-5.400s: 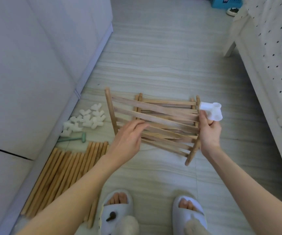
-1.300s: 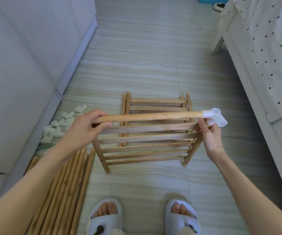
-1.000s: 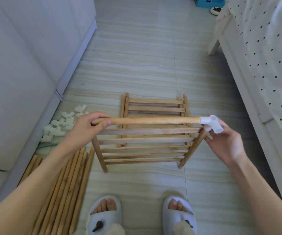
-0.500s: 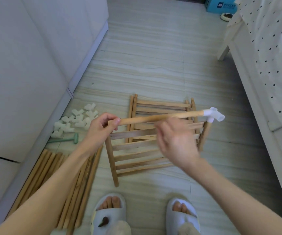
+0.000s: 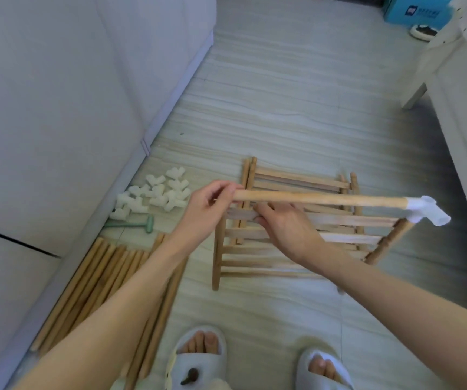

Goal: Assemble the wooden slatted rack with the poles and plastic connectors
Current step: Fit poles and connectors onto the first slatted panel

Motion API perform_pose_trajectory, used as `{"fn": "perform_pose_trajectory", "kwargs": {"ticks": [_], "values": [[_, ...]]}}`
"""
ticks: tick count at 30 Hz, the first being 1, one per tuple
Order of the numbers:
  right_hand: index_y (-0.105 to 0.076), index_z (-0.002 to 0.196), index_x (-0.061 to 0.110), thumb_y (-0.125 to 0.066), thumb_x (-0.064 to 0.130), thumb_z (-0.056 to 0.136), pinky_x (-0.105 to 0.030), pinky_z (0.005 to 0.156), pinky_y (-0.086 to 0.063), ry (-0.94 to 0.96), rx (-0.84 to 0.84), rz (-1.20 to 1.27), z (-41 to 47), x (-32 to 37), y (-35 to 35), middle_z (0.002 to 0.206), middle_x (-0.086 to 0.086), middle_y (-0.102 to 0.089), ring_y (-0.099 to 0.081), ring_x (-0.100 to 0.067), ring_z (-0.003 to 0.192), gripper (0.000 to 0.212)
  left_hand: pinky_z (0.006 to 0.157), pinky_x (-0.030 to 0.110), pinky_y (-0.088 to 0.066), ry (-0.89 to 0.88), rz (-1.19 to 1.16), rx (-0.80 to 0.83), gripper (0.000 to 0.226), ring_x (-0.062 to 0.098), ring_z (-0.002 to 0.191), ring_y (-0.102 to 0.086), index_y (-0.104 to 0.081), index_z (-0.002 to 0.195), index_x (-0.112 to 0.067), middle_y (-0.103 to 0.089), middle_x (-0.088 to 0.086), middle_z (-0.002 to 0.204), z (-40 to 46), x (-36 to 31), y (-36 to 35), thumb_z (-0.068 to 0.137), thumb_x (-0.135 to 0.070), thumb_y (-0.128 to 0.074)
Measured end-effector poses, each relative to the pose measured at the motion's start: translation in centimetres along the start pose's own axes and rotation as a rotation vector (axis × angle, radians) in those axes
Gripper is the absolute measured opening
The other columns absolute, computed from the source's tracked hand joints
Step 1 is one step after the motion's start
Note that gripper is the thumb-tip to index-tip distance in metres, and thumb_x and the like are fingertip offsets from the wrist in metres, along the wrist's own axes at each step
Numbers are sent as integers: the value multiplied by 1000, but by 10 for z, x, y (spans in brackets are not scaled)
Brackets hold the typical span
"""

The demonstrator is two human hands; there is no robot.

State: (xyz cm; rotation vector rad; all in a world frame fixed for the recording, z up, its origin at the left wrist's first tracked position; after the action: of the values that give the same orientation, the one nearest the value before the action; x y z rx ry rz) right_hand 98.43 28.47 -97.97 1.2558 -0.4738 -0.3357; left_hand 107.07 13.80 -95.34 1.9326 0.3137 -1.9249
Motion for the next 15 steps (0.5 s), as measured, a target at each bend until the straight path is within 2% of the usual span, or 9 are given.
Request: {"fn": "perform_pose_trajectory", "kwargs": {"ticks": [2, 4, 7, 11, 15], "values": [[-63, 88, 6, -57, 13, 86, -33, 53, -42, -12, -2, 4, 12, -5, -2, 61, -11, -60, -59, -33, 53, 9, 83, 16, -46, 12, 9, -108, 24, 3, 88, -60, -65, 99, -15, -66, -2, 93, 9, 10, 15, 99, -13, -41], [-63, 88, 4, -62, 10, 82, -34, 48, -43, -11, -41, -3, 25, -10, -3, 61, -14, -60, -57, -34, 50, 8, 87, 21, -47, 47, 80, -208, 24, 6, 94, -60, -63, 105, -13, -65, -3, 98, 19, 32, 34, 100, -13, -39], [-64, 84, 7, -46, 22, 85, -31, 51, -44, -48, -118, -2, 36, -16, -11, 63, -11, -62, -59, -33, 53, 24, 88, 25, -41, 220, 421, -260, 26, 15, 105, -54, -57, 118, -9, -59, 5, 116, 34, 92, 68, 98, -8, -41], [-67, 85, 11, -40, 28, 86, -32, 60, -42, -84, -165, -18, 35, -17, -16, 66, -6, -65, -62, -30, 60, 31, 105, 34, -33, 422, 805, -61, 45, 28, 129, -39, -39, 139, -6, -41, 15, 142, 45, 166, 99, 94, -1, -39], [-69, 89, 11, -41, 31, 86, -33, 63, -44, -83, -162, 54, 39, -22, -17, 63, -5, -66, -64, -28, 59, 35, 111, 41, -26, 421, 1033, 92, 67, 35, 138, -21, -18, 148, -9, -15, 14, 154, 61, 191, 92, 87, 6, -40]]}}
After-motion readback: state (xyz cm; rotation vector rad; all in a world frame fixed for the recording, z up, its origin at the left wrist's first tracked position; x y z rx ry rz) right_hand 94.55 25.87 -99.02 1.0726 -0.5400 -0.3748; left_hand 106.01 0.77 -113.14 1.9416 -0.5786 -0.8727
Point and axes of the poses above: each hand's wrist, its own z-axis towards the middle knuckle, its own y-axis out of the back of the hand, x = y × z, the point moved 1 cm from there along z, towards the middle knuckle
